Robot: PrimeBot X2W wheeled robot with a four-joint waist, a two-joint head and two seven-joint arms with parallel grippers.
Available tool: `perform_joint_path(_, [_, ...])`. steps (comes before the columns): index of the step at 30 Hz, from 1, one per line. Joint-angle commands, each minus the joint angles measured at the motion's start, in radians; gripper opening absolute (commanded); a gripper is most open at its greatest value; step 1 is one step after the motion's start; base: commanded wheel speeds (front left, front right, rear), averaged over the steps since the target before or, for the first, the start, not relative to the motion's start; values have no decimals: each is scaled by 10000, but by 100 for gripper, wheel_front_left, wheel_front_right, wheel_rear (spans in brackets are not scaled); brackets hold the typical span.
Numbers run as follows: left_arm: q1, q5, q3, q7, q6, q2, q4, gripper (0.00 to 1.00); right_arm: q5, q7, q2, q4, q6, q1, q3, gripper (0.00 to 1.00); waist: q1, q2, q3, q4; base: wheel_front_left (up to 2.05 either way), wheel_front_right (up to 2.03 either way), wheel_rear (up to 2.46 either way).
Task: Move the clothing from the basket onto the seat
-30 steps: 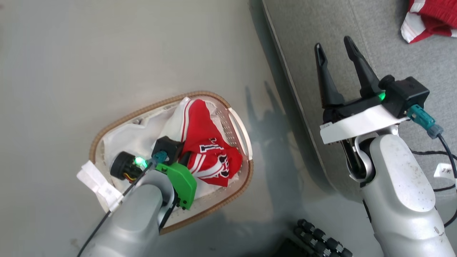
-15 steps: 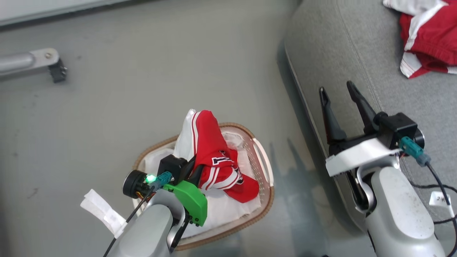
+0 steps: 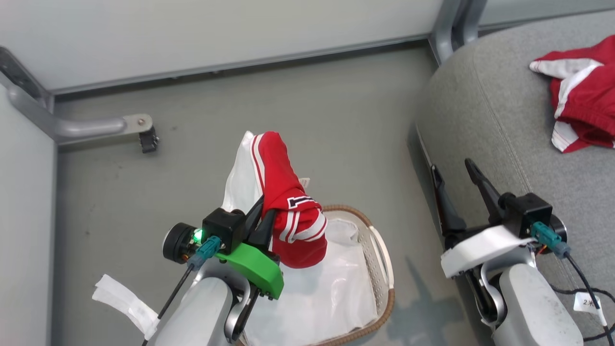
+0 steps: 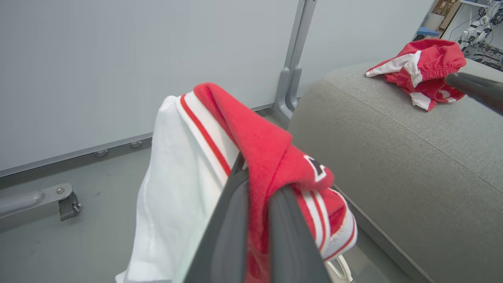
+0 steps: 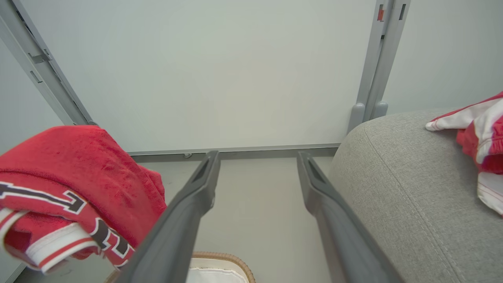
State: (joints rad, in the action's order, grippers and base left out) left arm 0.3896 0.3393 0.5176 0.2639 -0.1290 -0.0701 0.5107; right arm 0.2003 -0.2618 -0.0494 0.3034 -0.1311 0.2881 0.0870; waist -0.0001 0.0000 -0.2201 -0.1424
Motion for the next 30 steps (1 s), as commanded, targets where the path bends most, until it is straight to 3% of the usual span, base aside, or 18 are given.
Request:
perform_joint_path(1, [-219,-169,-71,5,-31,29,-207,0,-1,-46,-40,61,9,-235,-6,100,1,0,651,376,0,0,0])
perform_joint_path(20, [-881,-464,-698,5,-31,143,-2206,0,-214,-46,-40,450,7,-1497,405,100,1,0,1935,582,0,0,0])
perform_joint_path(30, [-840,-379,-479,5,-31,180,-2072,0,-547,-46,-333,438,9,-985,2155,100,1,0,1955,800,0,0,0])
